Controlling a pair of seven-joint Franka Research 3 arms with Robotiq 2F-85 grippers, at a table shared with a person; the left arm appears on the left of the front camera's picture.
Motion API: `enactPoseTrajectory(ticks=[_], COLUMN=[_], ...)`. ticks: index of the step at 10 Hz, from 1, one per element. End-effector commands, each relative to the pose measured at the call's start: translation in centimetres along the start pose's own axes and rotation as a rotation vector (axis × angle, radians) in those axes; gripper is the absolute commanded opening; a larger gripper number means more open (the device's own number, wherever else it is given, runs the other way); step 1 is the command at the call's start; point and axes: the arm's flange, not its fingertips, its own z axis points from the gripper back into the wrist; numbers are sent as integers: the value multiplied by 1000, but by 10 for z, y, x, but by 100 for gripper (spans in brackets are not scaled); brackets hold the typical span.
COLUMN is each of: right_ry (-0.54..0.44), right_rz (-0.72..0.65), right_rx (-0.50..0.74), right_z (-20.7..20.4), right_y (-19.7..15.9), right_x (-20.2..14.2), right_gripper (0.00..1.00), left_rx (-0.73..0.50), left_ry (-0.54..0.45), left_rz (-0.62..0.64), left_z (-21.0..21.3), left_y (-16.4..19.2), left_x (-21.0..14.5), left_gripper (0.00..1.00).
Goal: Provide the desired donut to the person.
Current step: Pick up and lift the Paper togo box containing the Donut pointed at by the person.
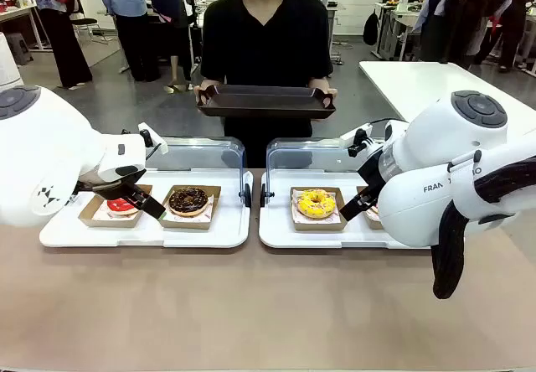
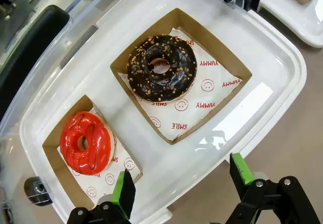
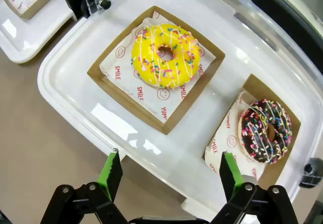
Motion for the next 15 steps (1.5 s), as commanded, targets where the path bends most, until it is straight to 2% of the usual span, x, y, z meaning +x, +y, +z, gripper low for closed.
enactPoseTrajectory(ticks=[1, 15], right_ry=[0, 0], right_rz=[0, 0], right_rx=[0, 0], right_z=[0, 0], right_y=[0, 0], right_x=[0, 0], right_gripper=[100, 100], left_rx=[0, 0], left_ry=[0, 0], left_rz=[0, 0], left_z=[0, 0], left_y=[0, 0], left_x=[0, 0], left_gripper=[100, 100])
